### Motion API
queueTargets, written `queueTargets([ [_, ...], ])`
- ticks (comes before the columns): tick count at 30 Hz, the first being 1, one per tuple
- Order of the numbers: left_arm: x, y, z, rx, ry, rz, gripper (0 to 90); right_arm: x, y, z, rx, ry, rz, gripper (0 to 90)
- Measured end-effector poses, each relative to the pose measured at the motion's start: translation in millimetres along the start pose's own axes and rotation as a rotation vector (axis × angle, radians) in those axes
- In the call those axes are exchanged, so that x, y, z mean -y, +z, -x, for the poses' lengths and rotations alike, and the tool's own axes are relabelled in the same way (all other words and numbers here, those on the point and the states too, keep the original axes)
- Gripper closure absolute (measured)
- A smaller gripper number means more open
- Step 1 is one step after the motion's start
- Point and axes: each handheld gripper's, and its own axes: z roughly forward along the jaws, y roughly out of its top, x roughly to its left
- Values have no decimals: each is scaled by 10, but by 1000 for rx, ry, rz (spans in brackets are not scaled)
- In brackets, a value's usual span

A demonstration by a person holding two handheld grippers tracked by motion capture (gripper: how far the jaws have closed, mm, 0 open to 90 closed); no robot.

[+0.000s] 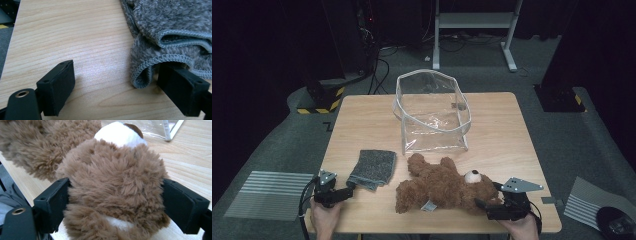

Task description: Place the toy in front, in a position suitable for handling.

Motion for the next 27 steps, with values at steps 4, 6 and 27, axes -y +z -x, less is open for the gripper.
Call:
queueTargets([
  [4, 0, 0, 0, 0, 0, 0, 148, -12, 40, 26, -7, -24, -8, 186],
  [6, 0, 0, 0, 0, 0, 0, 148, -16, 54, 53, -13, -37, -9, 222],
  [27, -16, -37, -101, 158, -37, 1, 40, -242, 390, 426, -53, -227, 31, 503],
])
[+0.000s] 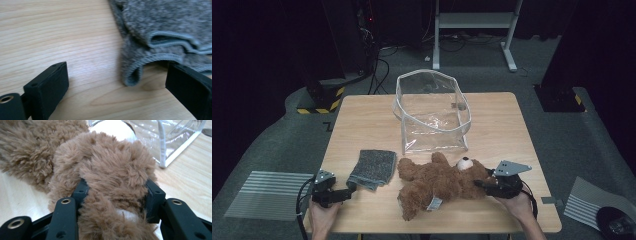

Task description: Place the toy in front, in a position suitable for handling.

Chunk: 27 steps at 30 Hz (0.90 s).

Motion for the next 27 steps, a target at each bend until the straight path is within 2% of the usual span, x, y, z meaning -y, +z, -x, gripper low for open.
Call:
queueTargets([
  [3, -49, -71, 34, 39, -3, 25, 14, -20, 62, 84, -5, 3, 22, 502],
  [4, -49, -71, 34, 39, -3, 25, 11, -20, 62, 84, -5, 3, 22, 502],
  [6, -143, -166, 116, 57, 23, 54, 6, -43, 95, 102, 2, -2, 23, 498],
  [8, -170, -184, 139, 63, 31, 57, 4, -54, 114, 118, 2, -6, 26, 493],
  [9, -254, -208, 213, 91, 48, 58, 3, -56, 122, 123, 0, -4, 27, 486],
  [10, -254, -208, 213, 91, 48, 58, 1, -57, 128, 125, -3, -8, 31, 477],
  [12, -339, -182, 296, 99, 72, 41, 2, -52, 129, 124, -7, -4, 35, 462],
  [13, -418, -117, 369, 108, 87, 17, 3, -47, 129, 121, -10, -3, 39, 458],
  [14, -418, -117, 369, 108, 87, 17, 5, -47, 129, 121, -10, -3, 39, 458],
  [15, -501, -4, 426, 118, 101, -14, 15, -40, 123, 105, -14, 0, 41, 451],
  [16, -547, 80, 453, 106, 102, -37, 19, -38, 119, 96, -16, -2, 40, 449],
  [17, -547, 80, 453, 106, 102, -37, 29, -34, 112, 85, -19, -6, 39, 446],
  [18, -579, 147, 469, 95, 98, -53, 29, -34, 112, 85, -19, -6, 39, 446],
  [21, -669, 358, 516, 23, 123, -100, 107, -14, 92, 87, -39, -4, 38, 440],
  [24, -692, 453, 552, 5, 130, -112, 150, -5, 92, 100, -51, 0, 42, 439],
  [25, -704, 517, 576, 3, 150, -130, 149, -4, 93, 101, -55, 2, 42, 439],
  [27, -706, 564, 609, -6, 165, -141, 163, -3, 94, 102, -62, 4, 44, 435],
])
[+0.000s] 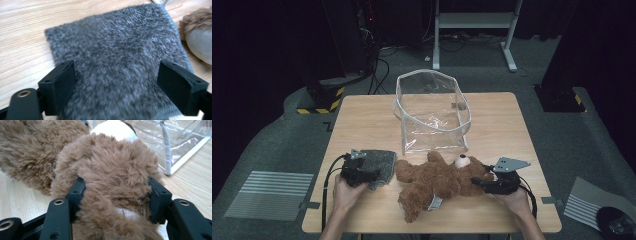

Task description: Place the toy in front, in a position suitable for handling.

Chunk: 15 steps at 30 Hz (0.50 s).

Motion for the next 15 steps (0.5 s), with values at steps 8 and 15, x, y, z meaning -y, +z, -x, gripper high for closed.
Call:
queueTargets([
  [8, -10, 73, 32, -6, 43, -8, 388, 1, 14, -14, -20, 22, 11, 369],
  [15, 0, 37, -23, 19, 30, -7, 652, 4, 47, -80, -39, 27, 24, 353],
])
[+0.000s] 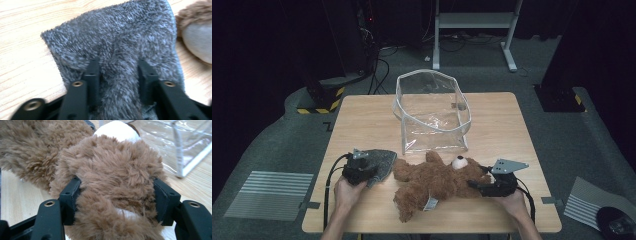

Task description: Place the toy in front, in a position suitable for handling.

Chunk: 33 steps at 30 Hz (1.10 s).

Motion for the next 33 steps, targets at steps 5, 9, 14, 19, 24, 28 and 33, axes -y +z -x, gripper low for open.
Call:
queueTargets([
  [5, 3, -22, -34, 36, -19, -4, 718, -35, 70, -71, -17, -16, -5, 356],
  [9, 15, -45, -48, 46, -20, 3, 760, -58, 139, -115, -35, -22, -2, 358],
  [14, 20, -78, -68, 51, -20, 17, 777, -61, 178, -141, -43, -17, 9, 358],
  [19, 27, -199, -162, 76, -61, 57, 786, -101, 267, -204, -55, -25, 10, 358],
  [24, -22, -318, -185, 88, -61, 84, 794, -119, 308, -221, -59, -23, 13, 357],
  [28, -76, -448, -203, 101, -63, 117, 795, -146, 359, -274, -56, -28, 11, 357],
  [33, -118, -623, -249, 158, -106, 171, 794, -204, 465, -366, -48, -30, 7, 357],
])
